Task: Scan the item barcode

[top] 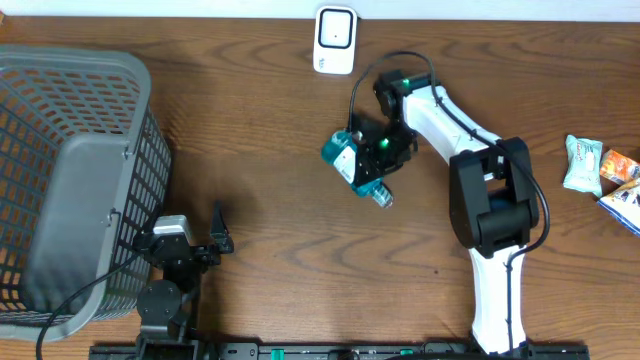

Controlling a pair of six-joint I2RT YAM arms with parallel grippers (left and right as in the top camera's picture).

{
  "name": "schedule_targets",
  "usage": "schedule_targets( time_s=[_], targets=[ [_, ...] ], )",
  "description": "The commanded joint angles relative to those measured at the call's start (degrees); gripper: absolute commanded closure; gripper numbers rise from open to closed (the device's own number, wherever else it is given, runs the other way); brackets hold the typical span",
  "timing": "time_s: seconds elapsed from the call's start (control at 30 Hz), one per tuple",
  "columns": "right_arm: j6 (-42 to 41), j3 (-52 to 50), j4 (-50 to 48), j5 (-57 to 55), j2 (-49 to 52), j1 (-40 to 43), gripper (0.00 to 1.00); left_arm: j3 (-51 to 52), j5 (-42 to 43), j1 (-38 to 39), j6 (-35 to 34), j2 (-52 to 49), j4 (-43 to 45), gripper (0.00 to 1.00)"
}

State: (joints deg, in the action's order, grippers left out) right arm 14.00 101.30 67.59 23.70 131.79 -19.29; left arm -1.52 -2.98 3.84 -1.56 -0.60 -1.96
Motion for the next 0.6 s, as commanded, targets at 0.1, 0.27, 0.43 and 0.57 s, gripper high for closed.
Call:
schedule_targets(
  time_s=[0.1,0.27,0.43,0.57],
  targets=[
    [-13.2,5.0,-2.0,-24.2,3.5,-3.2,0.86,1.3,-0.9,-0.3,-0.5,0.3,-1.9,0.00],
    [-19.6,4.8,-4.5,-33.1,3.5,-6.4,0.60,1.3,-0.9,-0.3,-0.5,0.3,-1.9,0.00],
    [-19.6,2.9,-6.5,-33.2,3.6,-8.8,0.52,1.3,-0.9,-0.3,-0.5,0.3,-1.9,0.00],
    [-19.6,-0.7,-8.6,-33.2,3.6,-8.8,0.58,1.3,-0.9,-0.3,-0.5,0.3,-1.9,0.00]
  ],
)
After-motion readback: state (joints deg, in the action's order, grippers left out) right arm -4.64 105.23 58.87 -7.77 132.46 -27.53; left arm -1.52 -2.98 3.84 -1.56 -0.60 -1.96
